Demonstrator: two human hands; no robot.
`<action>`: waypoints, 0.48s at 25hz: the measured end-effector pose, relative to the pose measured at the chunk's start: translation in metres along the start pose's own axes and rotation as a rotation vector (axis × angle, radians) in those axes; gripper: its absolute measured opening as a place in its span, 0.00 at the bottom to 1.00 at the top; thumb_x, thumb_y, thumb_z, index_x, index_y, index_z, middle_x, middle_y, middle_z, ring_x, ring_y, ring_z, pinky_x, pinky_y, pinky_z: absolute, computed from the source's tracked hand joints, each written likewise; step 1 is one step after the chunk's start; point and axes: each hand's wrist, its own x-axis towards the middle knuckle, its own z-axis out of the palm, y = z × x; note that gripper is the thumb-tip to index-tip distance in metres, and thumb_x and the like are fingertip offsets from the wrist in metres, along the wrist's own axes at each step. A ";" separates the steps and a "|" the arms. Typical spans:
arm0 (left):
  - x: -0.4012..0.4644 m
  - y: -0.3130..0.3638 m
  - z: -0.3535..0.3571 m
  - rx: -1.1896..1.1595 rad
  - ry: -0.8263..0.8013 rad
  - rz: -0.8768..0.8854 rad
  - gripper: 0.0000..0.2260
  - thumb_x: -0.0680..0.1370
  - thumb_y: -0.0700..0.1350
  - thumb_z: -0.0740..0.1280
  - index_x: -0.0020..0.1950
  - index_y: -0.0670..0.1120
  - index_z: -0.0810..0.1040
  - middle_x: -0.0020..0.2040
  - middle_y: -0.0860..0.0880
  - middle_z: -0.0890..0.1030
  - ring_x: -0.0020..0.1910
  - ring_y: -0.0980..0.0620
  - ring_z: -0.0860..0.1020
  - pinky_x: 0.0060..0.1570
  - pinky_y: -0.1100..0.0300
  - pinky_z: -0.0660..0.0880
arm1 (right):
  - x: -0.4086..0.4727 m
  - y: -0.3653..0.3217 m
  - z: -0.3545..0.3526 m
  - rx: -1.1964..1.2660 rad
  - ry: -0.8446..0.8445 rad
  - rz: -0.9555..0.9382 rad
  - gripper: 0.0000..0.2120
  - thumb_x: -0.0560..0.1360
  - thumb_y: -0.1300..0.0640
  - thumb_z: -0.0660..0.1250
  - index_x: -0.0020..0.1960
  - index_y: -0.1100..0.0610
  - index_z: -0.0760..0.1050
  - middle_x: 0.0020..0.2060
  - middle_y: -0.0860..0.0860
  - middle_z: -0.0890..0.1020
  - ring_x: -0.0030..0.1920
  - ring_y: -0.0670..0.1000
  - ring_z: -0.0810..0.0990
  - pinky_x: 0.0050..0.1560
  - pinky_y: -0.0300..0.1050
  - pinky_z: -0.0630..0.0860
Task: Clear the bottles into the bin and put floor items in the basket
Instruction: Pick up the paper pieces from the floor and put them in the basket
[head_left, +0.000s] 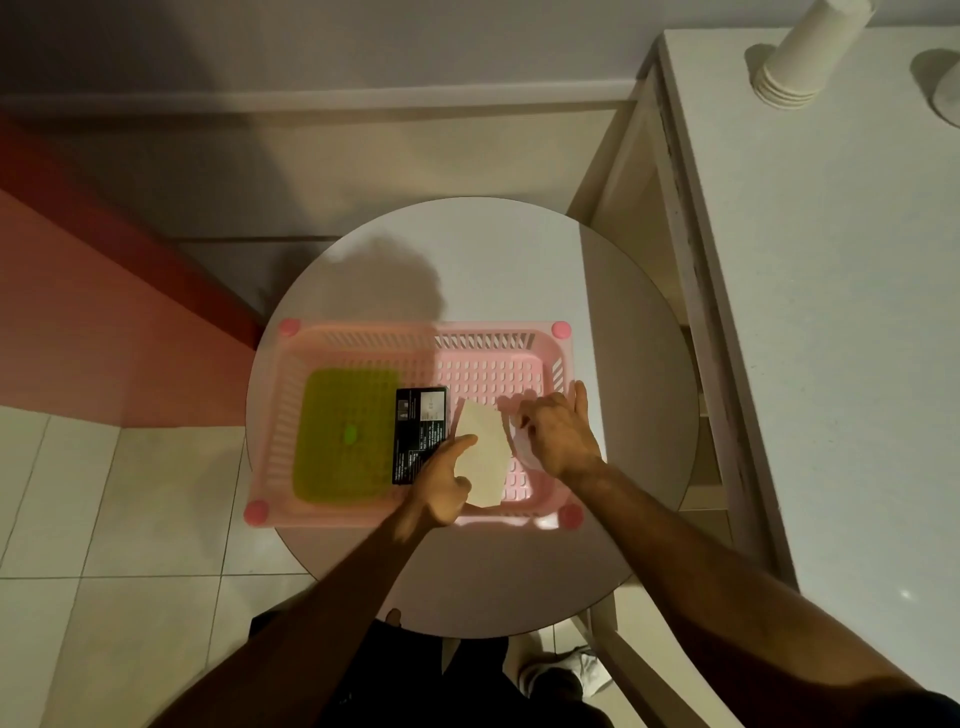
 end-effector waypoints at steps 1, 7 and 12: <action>-0.001 0.003 0.001 0.011 0.001 0.015 0.30 0.78 0.30 0.64 0.78 0.50 0.66 0.79 0.50 0.64 0.75 0.49 0.65 0.70 0.58 0.69 | 0.001 0.001 -0.003 0.060 0.020 0.026 0.11 0.77 0.63 0.64 0.56 0.52 0.78 0.54 0.53 0.82 0.61 0.57 0.77 0.74 0.59 0.53; -0.014 0.013 0.001 0.225 0.081 0.095 0.27 0.80 0.39 0.66 0.79 0.50 0.64 0.82 0.55 0.54 0.71 0.48 0.71 0.57 0.60 0.74 | -0.023 0.003 -0.018 0.151 0.069 -0.006 0.19 0.77 0.64 0.69 0.65 0.51 0.79 0.66 0.50 0.78 0.66 0.52 0.73 0.71 0.52 0.70; -0.024 0.024 -0.011 0.669 0.105 0.167 0.25 0.80 0.46 0.64 0.77 0.48 0.65 0.80 0.50 0.61 0.69 0.43 0.69 0.63 0.48 0.71 | -0.065 0.006 -0.043 0.256 0.188 -0.019 0.13 0.77 0.65 0.69 0.59 0.54 0.82 0.59 0.53 0.83 0.63 0.54 0.77 0.74 0.44 0.55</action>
